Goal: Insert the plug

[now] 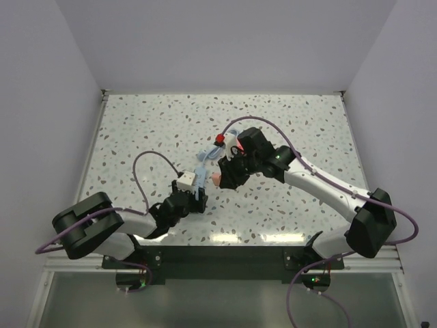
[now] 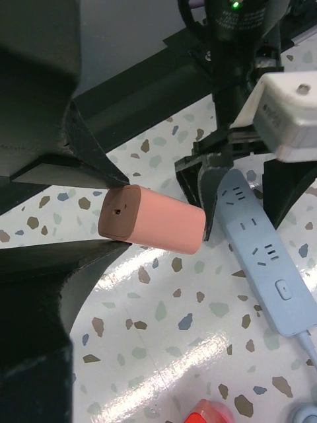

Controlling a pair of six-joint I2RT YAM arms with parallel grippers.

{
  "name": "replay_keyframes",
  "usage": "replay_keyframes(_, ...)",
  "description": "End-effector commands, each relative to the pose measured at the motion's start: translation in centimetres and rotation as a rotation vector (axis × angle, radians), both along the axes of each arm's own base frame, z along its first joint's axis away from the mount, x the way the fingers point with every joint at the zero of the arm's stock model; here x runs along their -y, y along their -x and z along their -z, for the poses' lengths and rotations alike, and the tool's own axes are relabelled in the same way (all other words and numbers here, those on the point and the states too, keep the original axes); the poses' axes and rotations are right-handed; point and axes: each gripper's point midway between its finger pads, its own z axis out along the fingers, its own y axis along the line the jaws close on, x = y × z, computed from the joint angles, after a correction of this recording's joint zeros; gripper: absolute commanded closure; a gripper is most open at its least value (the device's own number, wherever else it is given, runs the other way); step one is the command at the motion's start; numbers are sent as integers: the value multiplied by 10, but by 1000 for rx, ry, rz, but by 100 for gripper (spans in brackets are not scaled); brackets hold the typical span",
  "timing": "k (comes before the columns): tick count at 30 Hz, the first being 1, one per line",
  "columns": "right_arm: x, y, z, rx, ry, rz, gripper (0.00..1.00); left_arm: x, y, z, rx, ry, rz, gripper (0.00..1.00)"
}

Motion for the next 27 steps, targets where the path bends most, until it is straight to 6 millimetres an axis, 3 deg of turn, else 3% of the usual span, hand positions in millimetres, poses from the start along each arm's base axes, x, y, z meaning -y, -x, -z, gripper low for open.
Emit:
replay_keyframes(1,5,-1,-12,37,-19,25,100,2,0,20,2,-161,18,24)
replay_keyframes(3,8,1,-9,28,-2,31,100,4,2,31,-3,-226,29,36)
replay_keyframes(8,17,4,-5,9,38,50,100,26,8,36,46,-292,134,62)
replay_keyframes(10,21,6,-3,2,54,58,100,29,12,41,54,-321,176,91)
replay_keyframes(11,22,6,-3,0,59,61,100,33,14,40,66,-318,191,100)
replay_keyframes(15,26,5,1,-10,89,74,100,38,22,45,72,-317,258,100)
replay_keyframes(20,31,8,24,-75,178,64,100,36,28,43,83,-282,269,100)
replay_keyframes(21,30,9,25,-81,177,57,100,33,28,44,73,-285,249,98)
replay_keyframes(23,29,9,31,-99,195,45,100,22,25,45,47,-293,170,71)
replay_keyframes(26,25,8,34,-103,222,17,100,10,25,49,0,-292,89,44)
replay_keyframes(27,21,4,37,-108,235,11,100,10,24,45,0,-278,71,10)
